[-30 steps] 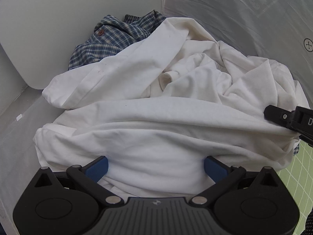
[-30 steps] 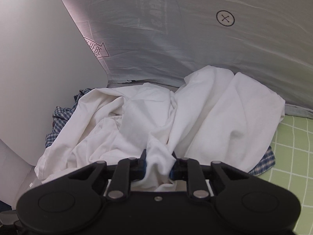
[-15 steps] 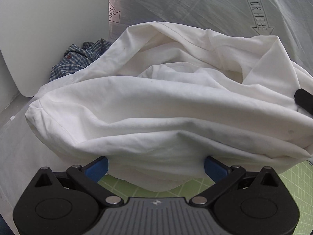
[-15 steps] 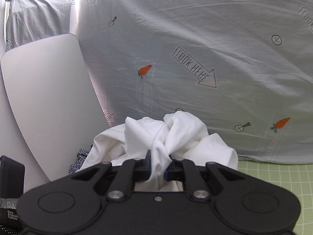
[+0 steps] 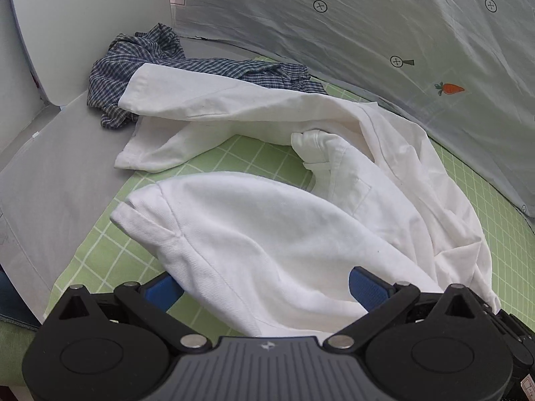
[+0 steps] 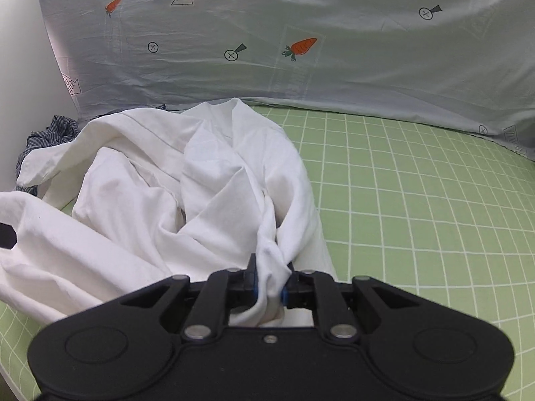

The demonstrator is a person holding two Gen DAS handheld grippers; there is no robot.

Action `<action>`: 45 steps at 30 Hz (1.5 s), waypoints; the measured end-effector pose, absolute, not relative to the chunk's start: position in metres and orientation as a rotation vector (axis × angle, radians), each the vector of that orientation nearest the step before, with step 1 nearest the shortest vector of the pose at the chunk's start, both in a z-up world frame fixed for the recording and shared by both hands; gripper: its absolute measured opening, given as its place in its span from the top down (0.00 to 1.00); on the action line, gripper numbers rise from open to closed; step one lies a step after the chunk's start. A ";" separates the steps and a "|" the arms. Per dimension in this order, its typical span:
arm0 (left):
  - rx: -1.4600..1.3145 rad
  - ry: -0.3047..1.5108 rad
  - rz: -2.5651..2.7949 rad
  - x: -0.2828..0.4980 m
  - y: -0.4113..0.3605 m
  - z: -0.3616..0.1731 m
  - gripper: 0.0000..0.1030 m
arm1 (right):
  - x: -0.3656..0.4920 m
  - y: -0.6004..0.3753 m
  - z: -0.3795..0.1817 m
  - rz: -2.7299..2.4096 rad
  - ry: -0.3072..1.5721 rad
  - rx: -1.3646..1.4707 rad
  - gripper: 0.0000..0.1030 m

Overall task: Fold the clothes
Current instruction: 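Lift the white cloth with the right gripper and pull it out across the mat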

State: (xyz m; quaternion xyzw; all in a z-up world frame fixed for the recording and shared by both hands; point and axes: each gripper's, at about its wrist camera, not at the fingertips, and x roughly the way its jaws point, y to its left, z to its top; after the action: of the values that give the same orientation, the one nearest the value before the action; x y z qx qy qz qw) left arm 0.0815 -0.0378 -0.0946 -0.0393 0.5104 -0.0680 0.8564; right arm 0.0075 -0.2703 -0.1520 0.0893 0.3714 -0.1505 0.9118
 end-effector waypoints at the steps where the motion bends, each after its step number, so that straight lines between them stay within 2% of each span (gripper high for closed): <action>1: -0.085 1.072 -0.140 0.075 -0.042 -0.094 0.00 | 0.001 -0.273 -0.146 -0.313 0.752 0.176 0.89; 7: -0.097 1.054 -0.178 0.042 -0.068 -0.088 0.00 | -0.032 -0.323 -0.125 -0.471 0.700 0.156 0.89; 10: -0.115 1.067 -0.226 0.030 -0.081 -0.093 0.00 | -0.041 -0.354 -0.123 -0.548 0.735 0.206 0.87; 13: -0.060 1.055 -0.239 0.018 -0.092 -0.093 0.00 | -0.052 -0.358 -0.124 -0.607 0.754 0.205 0.75; 17: -0.063 1.031 -0.237 0.009 -0.084 -0.089 0.00 | -0.056 -0.335 -0.115 -0.608 0.718 0.190 0.40; 19: -0.058 1.010 -0.225 0.007 -0.072 -0.086 0.00 | -0.056 -0.322 -0.110 -0.556 0.711 0.212 0.29; 22: -0.069 0.996 -0.230 0.006 -0.052 -0.082 0.00 | -0.053 -0.298 -0.110 -0.521 0.732 0.234 0.20; 35: -0.031 1.011 -0.113 0.006 0.038 -0.086 0.00 | -0.049 -0.263 -0.157 -0.816 0.856 0.389 0.13; 41: -0.001 1.027 -0.119 0.008 0.037 -0.091 0.00 | -0.068 -0.272 -0.177 -0.872 0.958 0.484 0.07; 43: 0.015 1.039 -0.139 0.007 0.027 -0.094 0.00 | -0.078 -0.278 -0.183 -0.825 0.954 0.548 0.07; 45: 0.021 1.057 -0.155 0.006 0.016 -0.097 0.00 | -0.086 -0.284 -0.190 -0.769 0.950 0.594 0.12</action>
State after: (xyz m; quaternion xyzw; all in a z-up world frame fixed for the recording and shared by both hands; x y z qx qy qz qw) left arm 0.0065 0.0157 -0.0971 0.0102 0.5037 -0.0740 0.8607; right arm -0.0857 -0.2841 -0.1897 0.2747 0.4392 -0.3555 0.7780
